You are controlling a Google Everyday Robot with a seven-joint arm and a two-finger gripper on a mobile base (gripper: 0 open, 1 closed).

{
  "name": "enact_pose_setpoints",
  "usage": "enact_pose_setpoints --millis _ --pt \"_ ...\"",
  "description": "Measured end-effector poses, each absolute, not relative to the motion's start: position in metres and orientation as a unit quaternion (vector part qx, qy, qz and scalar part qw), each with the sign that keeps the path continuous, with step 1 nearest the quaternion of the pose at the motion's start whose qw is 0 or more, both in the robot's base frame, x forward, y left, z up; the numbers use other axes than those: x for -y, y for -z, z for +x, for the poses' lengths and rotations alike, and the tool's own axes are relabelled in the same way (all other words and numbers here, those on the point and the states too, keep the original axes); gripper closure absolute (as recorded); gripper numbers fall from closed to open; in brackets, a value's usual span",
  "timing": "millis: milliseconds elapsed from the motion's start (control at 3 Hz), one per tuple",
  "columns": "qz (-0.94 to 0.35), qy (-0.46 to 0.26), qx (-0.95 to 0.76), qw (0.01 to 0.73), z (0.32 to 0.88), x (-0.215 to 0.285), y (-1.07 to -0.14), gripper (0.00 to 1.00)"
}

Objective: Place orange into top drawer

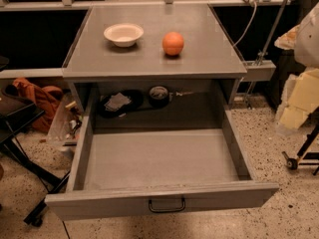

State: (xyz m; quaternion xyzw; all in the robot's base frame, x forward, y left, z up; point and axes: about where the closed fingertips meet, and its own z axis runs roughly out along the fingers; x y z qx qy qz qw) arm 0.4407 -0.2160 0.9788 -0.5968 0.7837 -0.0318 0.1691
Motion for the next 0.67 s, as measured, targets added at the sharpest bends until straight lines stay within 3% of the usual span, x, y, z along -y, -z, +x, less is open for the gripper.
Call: enact_pose_setpoints --millis 667 --pt "-0.536 -0.039 -0.799 0.271 0.489 0.173 -0.984 0.0"
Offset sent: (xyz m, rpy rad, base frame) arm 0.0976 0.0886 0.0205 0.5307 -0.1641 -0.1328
